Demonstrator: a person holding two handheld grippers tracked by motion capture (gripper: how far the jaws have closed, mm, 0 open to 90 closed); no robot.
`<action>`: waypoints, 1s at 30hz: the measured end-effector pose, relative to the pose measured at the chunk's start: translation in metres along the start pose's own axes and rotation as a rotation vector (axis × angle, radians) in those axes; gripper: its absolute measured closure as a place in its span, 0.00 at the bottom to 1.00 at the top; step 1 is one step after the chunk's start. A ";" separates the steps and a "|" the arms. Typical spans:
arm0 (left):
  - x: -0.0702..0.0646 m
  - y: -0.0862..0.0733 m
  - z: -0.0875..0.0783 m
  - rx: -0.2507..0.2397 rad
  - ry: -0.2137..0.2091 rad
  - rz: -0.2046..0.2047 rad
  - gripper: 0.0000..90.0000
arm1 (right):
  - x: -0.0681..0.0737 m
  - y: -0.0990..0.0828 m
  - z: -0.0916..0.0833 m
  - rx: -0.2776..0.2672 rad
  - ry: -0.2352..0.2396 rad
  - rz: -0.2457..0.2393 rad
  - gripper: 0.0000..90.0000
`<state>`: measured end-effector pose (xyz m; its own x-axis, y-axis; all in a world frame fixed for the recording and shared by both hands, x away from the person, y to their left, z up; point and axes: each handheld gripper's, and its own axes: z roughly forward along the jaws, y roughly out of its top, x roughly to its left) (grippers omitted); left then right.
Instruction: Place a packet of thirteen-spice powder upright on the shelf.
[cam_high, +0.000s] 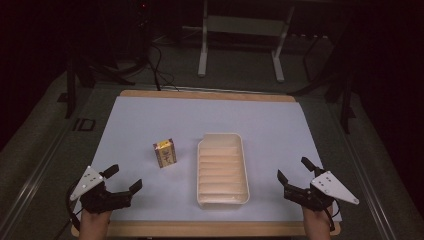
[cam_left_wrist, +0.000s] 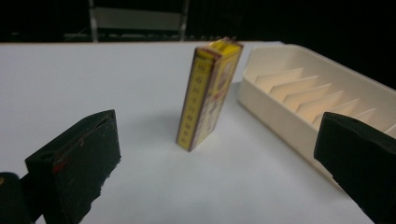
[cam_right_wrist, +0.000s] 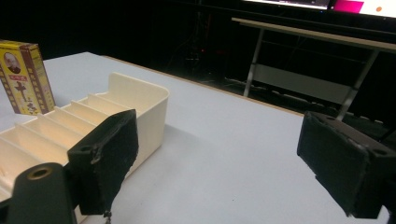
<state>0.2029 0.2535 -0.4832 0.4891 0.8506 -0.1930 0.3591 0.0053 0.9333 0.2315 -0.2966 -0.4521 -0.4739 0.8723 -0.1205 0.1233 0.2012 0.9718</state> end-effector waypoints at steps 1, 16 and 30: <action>0.000 0.000 0.000 -0.001 -0.001 0.005 0.01 | 0.000 0.000 0.000 0.000 0.004 0.001 0.14; -0.007 0.008 0.014 0.101 -0.256 0.202 0.01 | 0.002 -0.003 0.006 0.027 0.059 -0.008 0.14; -0.017 0.016 0.033 0.492 -0.340 0.330 0.01 | 0.007 -0.004 0.008 0.037 0.098 -0.013 0.14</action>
<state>0.2266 0.2222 -0.4754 0.8286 0.5540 -0.0808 0.4281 -0.5340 0.7291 0.2348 -0.2878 -0.4584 -0.5588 0.8219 -0.1109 0.1474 0.2300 0.9620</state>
